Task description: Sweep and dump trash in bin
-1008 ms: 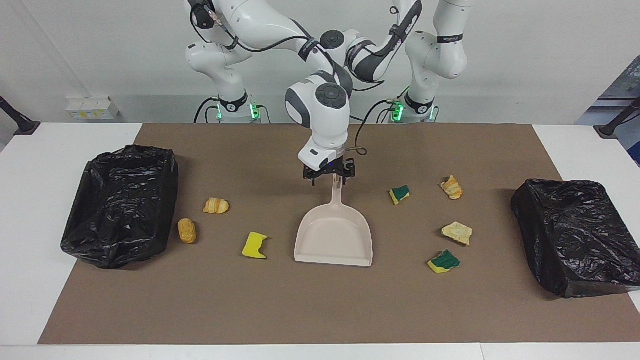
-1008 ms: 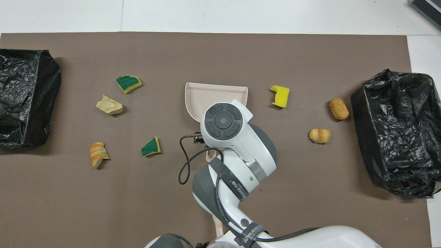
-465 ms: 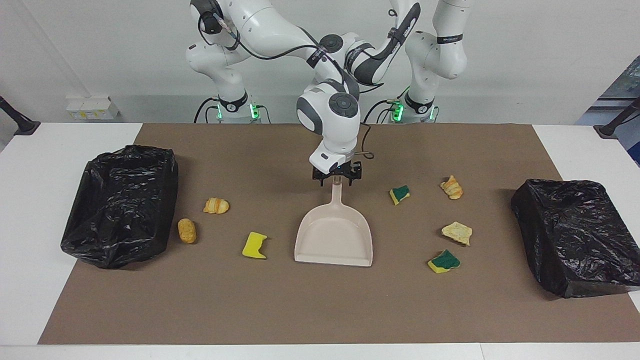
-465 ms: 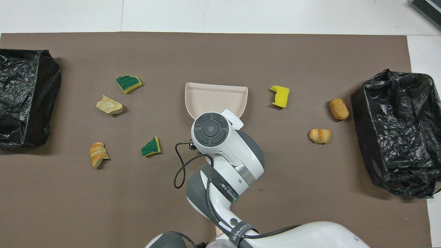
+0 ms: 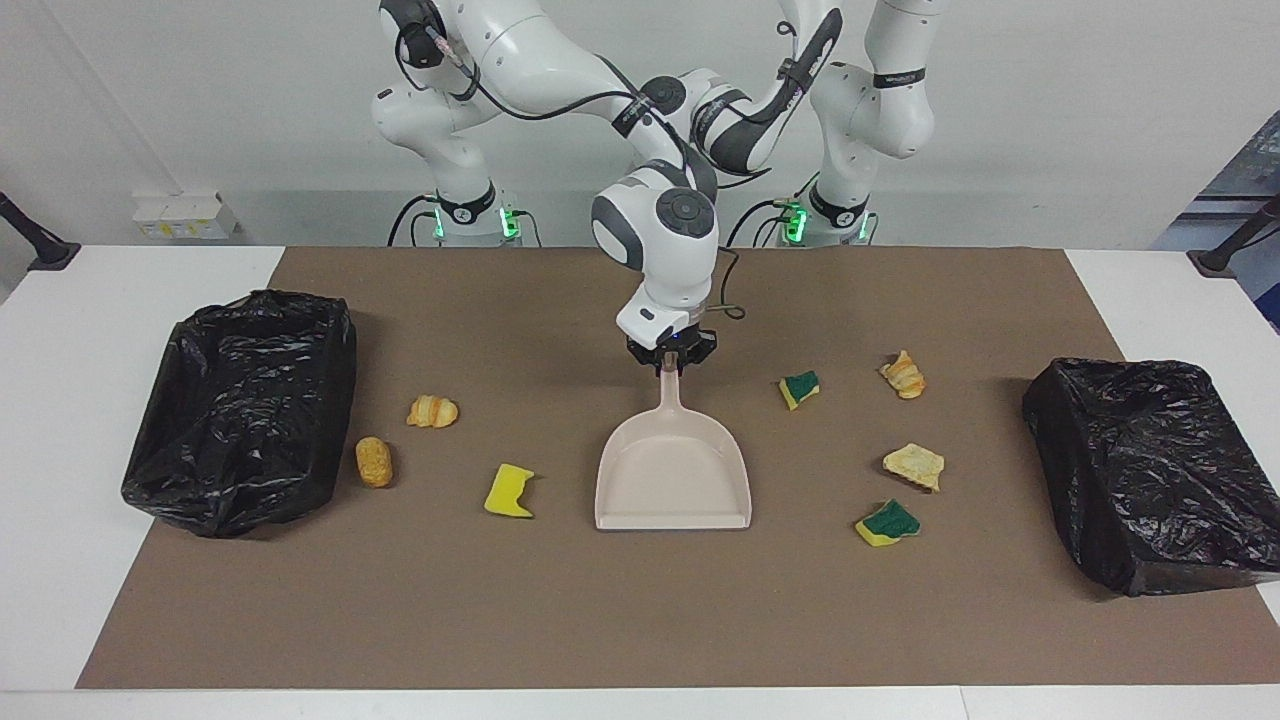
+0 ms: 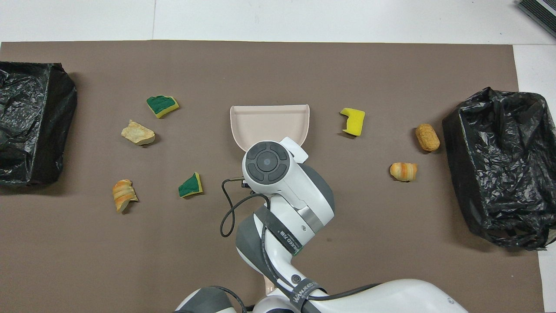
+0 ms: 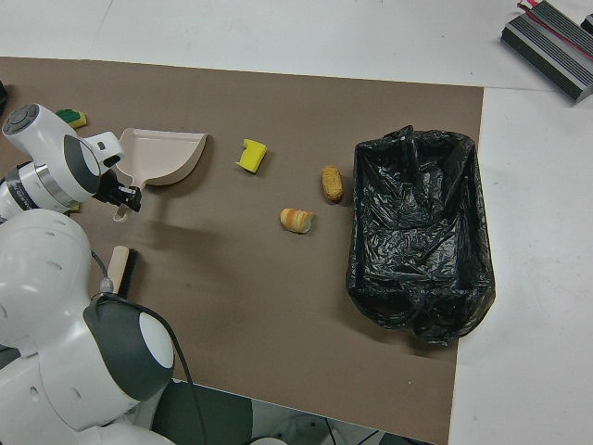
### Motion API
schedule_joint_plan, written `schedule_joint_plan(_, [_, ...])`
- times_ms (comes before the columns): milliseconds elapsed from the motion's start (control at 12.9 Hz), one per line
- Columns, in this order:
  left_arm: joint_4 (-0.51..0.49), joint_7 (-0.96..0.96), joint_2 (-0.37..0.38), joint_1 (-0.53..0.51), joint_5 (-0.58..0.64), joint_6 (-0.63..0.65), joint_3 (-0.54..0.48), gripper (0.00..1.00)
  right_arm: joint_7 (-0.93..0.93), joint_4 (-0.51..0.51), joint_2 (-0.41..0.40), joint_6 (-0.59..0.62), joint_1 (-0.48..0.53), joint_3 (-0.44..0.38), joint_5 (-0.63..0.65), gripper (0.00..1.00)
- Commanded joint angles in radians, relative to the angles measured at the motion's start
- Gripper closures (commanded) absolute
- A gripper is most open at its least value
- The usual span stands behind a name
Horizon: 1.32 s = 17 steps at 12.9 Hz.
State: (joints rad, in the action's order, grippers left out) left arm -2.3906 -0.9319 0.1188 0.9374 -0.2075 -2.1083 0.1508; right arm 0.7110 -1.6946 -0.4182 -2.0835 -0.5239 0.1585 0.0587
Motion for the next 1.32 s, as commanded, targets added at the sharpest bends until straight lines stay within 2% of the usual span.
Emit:
schedule_joint_plan(0, [0.037, 0.047, 0.051, -0.086, 0.043, 0.158, -0.002, 1.0, -0.034, 0.01, 0.027, -0.003, 0.039, 0.007, 0.009, 1.0])
schedule_joint_plan(233, [0.041, 0.074, 0.113, -0.213, 0.115, 0.292, -0.002, 1.0, -0.27, 0.006, 0.074, 0.025, 0.11, 0.007, -0.003, 1.0])
schedule_joint_plan(465, [0.041, 0.201, 0.157, -0.389, 0.129, 0.335, -0.005, 1.0, -0.529, 0.009, 0.105, 0.112, 0.15, 0.006, 0.006, 1.0])
schedule_joint_plan(698, [0.06, 0.353, 0.153, -0.593, 0.154, 0.33, 0.0, 1.0, -0.77, 0.006, 0.127, 0.212, 0.182, 0.001, 0.013, 1.0])
schedule_joint_plan(853, [0.06, 0.37, 0.144, -0.708, 0.187, 0.318, 0.0, 1.0, -0.925, -0.002, 0.143, 0.284, 0.182, 0.004, 0.087, 1.0])
schedule_joint_plan(1008, [0.06, 0.408, 0.136, -0.8, 0.27, 0.312, -0.002, 1.0, -1.042, -0.023, 0.168, 0.347, 0.173, 0.006, 0.15, 1.0])
schedule_joint_plan(1241, [0.045, 0.461, 0.13, -0.94, 0.278, 0.274, -0.002, 1.0, -1.214, -0.083, 0.199, 0.338, 0.174, 0.006, 0.214, 1.0])
